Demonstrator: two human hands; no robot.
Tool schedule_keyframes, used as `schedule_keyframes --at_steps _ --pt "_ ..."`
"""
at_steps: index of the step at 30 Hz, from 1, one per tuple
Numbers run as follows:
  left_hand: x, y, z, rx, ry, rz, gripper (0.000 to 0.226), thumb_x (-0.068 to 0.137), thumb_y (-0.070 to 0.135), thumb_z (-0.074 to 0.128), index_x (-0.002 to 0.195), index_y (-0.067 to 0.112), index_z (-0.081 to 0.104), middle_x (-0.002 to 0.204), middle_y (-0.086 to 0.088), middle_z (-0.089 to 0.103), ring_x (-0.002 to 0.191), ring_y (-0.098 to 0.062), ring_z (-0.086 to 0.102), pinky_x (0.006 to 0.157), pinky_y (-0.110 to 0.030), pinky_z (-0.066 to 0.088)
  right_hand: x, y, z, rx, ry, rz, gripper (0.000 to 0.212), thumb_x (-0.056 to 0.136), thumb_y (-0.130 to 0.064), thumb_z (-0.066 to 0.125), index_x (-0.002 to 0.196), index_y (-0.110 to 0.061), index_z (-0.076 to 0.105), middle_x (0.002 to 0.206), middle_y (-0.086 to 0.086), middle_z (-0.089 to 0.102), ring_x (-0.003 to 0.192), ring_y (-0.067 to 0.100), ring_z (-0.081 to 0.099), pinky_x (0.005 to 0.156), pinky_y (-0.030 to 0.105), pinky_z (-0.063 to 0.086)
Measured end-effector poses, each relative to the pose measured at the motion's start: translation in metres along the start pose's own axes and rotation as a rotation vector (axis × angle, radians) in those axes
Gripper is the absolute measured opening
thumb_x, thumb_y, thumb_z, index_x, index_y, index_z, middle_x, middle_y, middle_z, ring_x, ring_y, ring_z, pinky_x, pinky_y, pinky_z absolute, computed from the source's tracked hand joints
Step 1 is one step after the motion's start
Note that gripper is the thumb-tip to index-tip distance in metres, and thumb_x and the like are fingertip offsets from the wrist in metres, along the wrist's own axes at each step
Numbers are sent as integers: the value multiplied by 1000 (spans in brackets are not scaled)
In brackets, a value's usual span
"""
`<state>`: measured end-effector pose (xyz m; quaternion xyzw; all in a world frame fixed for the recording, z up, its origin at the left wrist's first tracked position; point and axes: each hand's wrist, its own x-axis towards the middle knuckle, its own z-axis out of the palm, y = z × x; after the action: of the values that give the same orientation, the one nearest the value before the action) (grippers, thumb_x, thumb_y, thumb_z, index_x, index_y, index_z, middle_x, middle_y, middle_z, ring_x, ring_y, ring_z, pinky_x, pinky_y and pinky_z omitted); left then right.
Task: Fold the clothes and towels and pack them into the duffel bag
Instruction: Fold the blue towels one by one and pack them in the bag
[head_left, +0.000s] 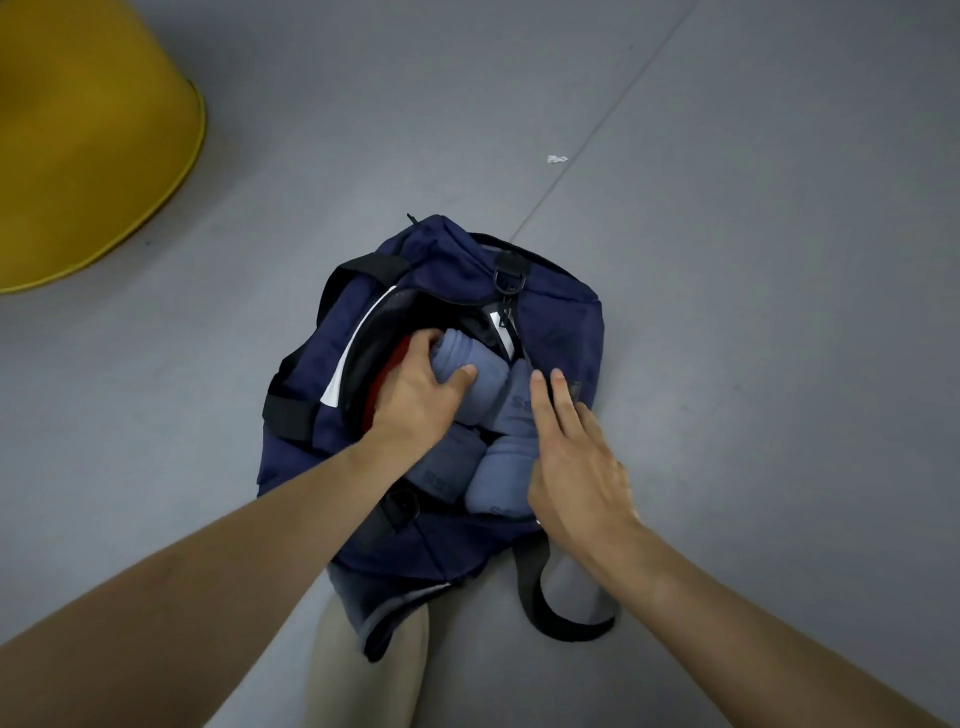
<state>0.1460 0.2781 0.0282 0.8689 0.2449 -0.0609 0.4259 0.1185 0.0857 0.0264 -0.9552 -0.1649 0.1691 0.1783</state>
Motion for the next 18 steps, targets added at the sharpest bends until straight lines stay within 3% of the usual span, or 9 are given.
schedule_keyframes --at_steps 2,5,9,13,15,18 --pt "-3 -4 4 190 27 102 55 94 36 67 141 17 45 118 -8 64 106 -25 59 80 -26 42 -1 2 -2 29 9 -5 97 89 -2 47 156 -27 -18 165 -14 -15 151 19 14 103 35 46" --pt "-1 -4 3 247 -10 93 54 93 35 67 139 15 47 120 -12 64 110 -29 60 85 -31 46 -4 5 -3 38 38 -41 96 90 -4 47 156 -24 -18 165 -14 -12 151 17 14 106 31 43" --pt "5 -7 0 219 -70 49 51 91 38 70 134 16 53 120 -8 64 108 -25 61 82 -27 43 -8 7 1 46 73 -89 97 89 -5 48 157 -26 -18 166 -12 -10 150 20 19 102 29 46" --pt "4 -15 4 422 9 101 50 92 45 68 129 13 55 126 -16 53 111 -33 55 88 -37 46 -8 10 7 45 27 -109 102 86 -2 50 155 -38 -16 165 -12 -9 150 24 19 96 32 51" --pt "5 -15 6 512 42 135 51 91 48 66 128 14 54 125 -17 52 112 -36 52 90 -44 48 -9 14 8 63 -3 -117 98 88 -2 48 155 -39 -13 164 -15 -11 150 24 16 103 31 45" --pt "5 -13 8 523 38 127 54 91 49 66 130 15 52 124 -18 53 113 -38 52 91 -47 48 -11 21 5 113 -36 -138 91 90 -4 46 158 -34 -8 166 -15 -5 151 21 14 116 25 22"
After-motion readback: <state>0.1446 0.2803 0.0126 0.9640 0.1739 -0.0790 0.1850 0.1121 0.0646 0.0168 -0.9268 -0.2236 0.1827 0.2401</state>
